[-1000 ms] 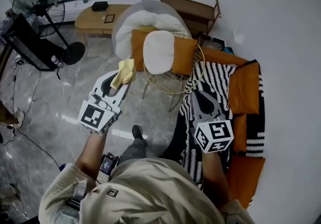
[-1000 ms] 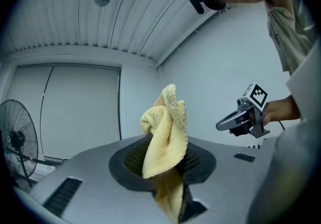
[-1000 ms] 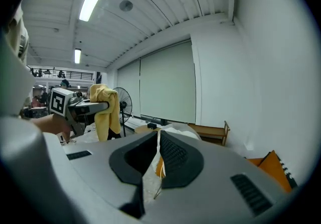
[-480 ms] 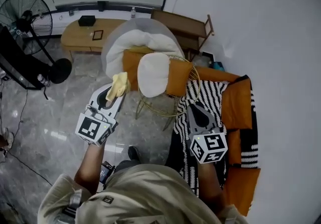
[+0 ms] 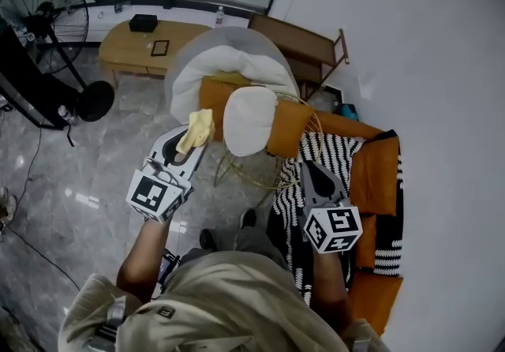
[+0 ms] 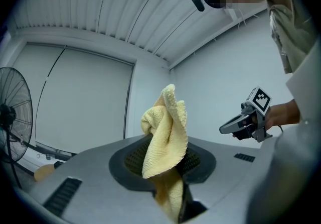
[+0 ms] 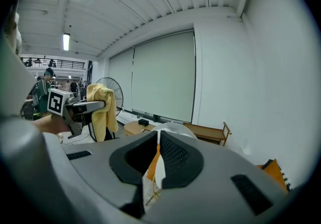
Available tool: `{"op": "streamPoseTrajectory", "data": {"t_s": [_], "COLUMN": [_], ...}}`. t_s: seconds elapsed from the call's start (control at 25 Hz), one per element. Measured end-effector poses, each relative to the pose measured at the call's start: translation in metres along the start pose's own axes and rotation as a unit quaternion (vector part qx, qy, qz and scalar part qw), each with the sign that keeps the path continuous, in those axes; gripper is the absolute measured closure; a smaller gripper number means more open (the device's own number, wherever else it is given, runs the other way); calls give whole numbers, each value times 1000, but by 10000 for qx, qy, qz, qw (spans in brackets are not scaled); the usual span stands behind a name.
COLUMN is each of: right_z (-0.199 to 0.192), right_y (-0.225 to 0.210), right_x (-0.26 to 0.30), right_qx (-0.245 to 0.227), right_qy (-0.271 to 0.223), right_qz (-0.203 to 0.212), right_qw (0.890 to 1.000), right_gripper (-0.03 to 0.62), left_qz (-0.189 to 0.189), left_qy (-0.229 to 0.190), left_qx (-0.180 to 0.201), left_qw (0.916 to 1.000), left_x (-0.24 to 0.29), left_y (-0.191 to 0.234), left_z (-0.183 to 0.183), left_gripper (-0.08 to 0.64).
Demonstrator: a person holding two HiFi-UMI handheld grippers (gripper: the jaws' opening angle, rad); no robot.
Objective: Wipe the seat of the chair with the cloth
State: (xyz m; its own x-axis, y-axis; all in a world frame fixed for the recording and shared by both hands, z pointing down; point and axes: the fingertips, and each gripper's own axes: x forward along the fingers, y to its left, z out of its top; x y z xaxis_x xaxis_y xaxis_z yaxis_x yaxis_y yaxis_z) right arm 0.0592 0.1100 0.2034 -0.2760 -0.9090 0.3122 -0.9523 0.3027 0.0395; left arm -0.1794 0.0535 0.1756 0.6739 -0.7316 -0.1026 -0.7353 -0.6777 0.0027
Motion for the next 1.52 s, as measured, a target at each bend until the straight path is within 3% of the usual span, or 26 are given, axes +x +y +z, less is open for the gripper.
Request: {"op": "streamPoseTrajectory", "data": {"t_s": [0.32, 0.64, 0.96, 1.16, 1.52], "right_z": [-2, -6, -22, -54, -143], "right_y": [-34, -103, -153, -170, -219], "right_x": [68, 150, 232, 268, 309], "right_qx": [157, 381, 385, 319, 388], "right_qy": [-80, 11, 213, 481, 1170], "right_qz": [265, 495, 747, 873, 715], "right_qw": [9995, 9980, 9962, 9945, 9898], "right_gripper": [565, 565, 565, 565, 565], "left_qz": [316, 723, 1132, 1384, 1873], "left_qy": [271, 616, 1008, 1286, 1937], "left_qx": [130, 257, 118, 85, -328], "left_qw": [9990, 9951, 9884, 9820, 9625], "left_x": [38, 115, 184, 228, 294], "left_y": [30, 62, 88, 107, 141], "left_z": [-29, -69, -125, -188, -347], "left_gripper": [456, 456, 456, 456, 456]}}
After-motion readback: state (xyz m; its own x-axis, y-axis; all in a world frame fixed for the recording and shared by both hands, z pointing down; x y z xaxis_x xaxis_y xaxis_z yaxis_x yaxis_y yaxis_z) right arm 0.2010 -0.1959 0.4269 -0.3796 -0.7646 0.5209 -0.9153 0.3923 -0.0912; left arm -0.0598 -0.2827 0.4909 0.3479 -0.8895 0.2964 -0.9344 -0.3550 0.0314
